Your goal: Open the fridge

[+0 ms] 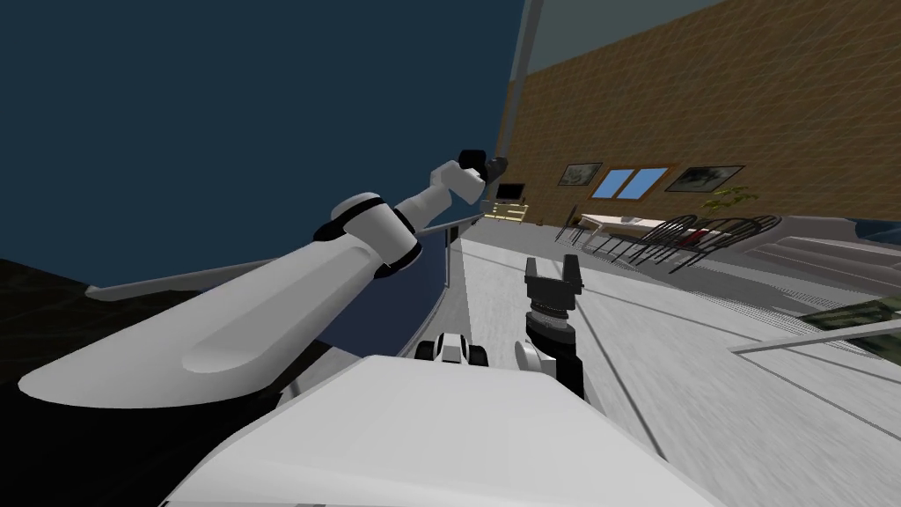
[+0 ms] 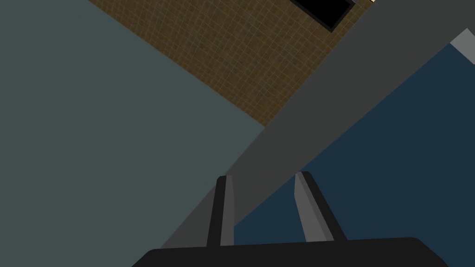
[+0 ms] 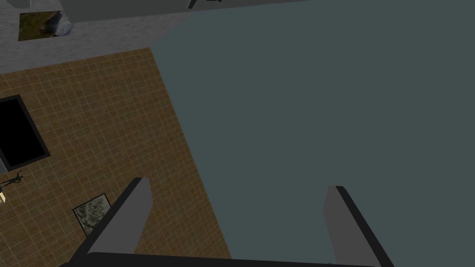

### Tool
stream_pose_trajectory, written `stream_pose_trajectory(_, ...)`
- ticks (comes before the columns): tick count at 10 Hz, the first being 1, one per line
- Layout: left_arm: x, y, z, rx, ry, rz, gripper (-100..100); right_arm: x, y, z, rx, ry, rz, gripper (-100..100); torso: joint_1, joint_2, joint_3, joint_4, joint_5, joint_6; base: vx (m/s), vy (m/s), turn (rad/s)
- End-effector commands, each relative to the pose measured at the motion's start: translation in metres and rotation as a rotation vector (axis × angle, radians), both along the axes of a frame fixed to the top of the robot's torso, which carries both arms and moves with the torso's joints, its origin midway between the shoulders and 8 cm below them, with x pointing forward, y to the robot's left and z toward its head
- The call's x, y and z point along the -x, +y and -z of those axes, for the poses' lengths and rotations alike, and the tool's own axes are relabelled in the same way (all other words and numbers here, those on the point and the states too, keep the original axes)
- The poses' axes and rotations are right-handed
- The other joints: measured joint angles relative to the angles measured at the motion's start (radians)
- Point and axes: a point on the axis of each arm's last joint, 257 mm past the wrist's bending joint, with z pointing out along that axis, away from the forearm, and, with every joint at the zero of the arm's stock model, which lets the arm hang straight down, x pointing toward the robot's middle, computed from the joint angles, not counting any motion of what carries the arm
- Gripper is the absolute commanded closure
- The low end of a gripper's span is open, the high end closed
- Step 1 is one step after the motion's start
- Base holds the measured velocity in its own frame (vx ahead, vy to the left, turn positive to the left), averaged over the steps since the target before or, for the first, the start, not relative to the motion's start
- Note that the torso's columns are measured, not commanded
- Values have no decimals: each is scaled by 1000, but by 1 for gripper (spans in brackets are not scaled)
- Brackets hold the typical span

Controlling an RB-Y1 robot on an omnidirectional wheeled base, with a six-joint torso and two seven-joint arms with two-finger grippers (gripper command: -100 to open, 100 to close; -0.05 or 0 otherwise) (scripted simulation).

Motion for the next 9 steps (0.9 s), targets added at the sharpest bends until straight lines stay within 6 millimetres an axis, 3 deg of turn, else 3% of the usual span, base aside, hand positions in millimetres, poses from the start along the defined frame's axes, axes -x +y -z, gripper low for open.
stream_pose_trajectory(1,9,-11,-3,4,-6,25,100,0,0,0,0,0,0,0,1,4,2,0,0,2,-88,25,-64)
stream_pose_trajectory(9,54,-64,-4,8,-12,156,100,0,0,0,0,0,0,0,3,3,3,1,2,-1,-114,26,-67)
